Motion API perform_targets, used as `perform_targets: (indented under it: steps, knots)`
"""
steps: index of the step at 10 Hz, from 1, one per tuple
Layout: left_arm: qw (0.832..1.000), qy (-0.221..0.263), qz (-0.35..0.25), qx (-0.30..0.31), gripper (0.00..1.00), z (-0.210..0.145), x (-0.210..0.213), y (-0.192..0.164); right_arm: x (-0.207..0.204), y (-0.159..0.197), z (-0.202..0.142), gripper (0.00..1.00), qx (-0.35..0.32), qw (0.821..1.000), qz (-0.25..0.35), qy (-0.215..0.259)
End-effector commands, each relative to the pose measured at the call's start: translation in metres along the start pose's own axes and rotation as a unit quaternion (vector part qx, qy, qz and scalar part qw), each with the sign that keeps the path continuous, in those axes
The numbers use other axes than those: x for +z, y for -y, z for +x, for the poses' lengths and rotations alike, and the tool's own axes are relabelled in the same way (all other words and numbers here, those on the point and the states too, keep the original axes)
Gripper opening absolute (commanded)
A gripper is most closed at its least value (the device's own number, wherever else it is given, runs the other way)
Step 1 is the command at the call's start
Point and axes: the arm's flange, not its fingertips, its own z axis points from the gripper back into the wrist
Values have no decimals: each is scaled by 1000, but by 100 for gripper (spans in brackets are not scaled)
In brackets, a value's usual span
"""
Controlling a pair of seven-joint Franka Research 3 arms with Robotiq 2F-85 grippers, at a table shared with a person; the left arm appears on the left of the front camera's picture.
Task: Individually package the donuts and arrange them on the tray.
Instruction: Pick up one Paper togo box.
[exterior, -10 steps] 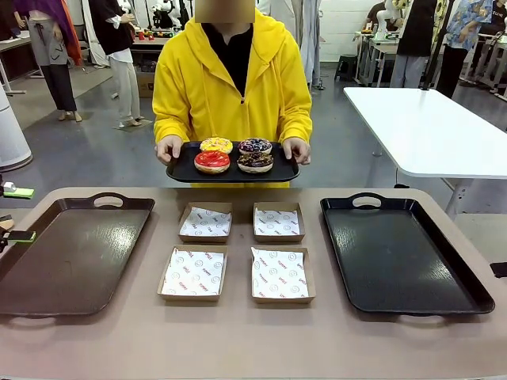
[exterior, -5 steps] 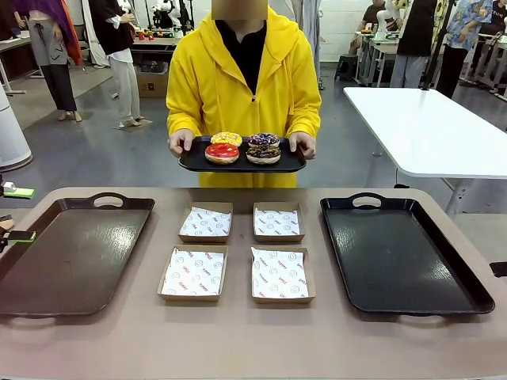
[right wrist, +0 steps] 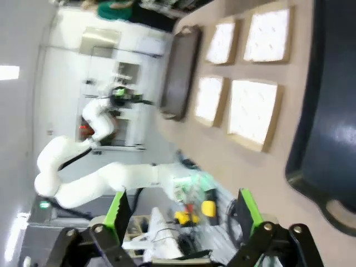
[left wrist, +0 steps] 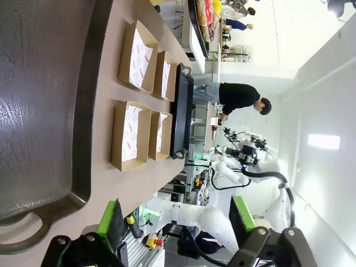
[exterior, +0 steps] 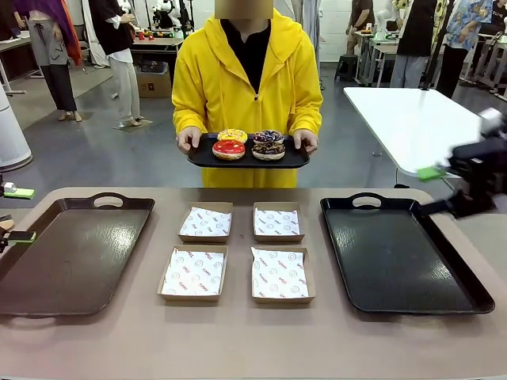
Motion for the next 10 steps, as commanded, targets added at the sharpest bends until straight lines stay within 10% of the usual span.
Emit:
perform_targets:
  steps: [1,5,10]
  knots:
    - [1000,3,-6,-1,100,0,1,0,-43,-28,33,100,-7,991,-136,-8]
    - [1000,3,-6,-1,100,0,1,0,-127,-36,73,100,18,947,-320,19]
    - [1000,3,-6,-1,100,0,1,0,-151,-24,76,100,40,936,-349,27]
